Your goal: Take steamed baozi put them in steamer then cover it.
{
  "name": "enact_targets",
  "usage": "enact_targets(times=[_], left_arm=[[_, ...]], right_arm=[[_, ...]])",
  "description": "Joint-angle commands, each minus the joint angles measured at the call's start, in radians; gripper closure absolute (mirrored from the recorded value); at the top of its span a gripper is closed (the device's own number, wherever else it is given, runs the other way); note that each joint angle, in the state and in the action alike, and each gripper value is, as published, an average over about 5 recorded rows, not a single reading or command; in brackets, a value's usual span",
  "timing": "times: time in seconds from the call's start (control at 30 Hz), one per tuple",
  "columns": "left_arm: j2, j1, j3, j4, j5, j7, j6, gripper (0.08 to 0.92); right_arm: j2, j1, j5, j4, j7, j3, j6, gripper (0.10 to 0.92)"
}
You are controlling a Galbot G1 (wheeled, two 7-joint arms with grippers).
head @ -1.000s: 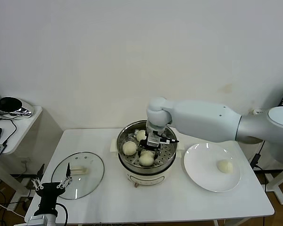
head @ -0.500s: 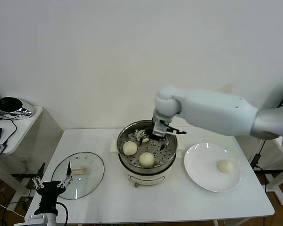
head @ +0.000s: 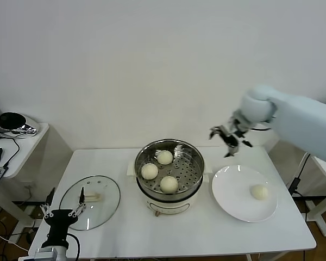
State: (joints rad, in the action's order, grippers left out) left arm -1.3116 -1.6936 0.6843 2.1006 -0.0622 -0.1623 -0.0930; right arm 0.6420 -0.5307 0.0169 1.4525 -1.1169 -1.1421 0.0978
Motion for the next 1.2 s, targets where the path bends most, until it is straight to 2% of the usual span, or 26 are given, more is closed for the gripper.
enact_targets(times=[0.03,0.47,1.2], left_arm=[[-0.002,-0.001,-0.006,0.005,0.004,0.001,0.003,0.177],[-0.01,-0.015,-0.003,0.017,0.016,0.001,0.006,0.177],[-0.014,-0.016,0.004,0.008,0.016,0.002,0.005,0.177]], right_arm=[[-0.239,0.327,0.122,-0.062,0.014,0.269,0.094,0.203],[-0.158,0.695,0.233,-0.208,0.012,0.554,0.028,0.203],[0.017,0.741,0.279,-0.378,0.03,0.597,0.004,0.203]])
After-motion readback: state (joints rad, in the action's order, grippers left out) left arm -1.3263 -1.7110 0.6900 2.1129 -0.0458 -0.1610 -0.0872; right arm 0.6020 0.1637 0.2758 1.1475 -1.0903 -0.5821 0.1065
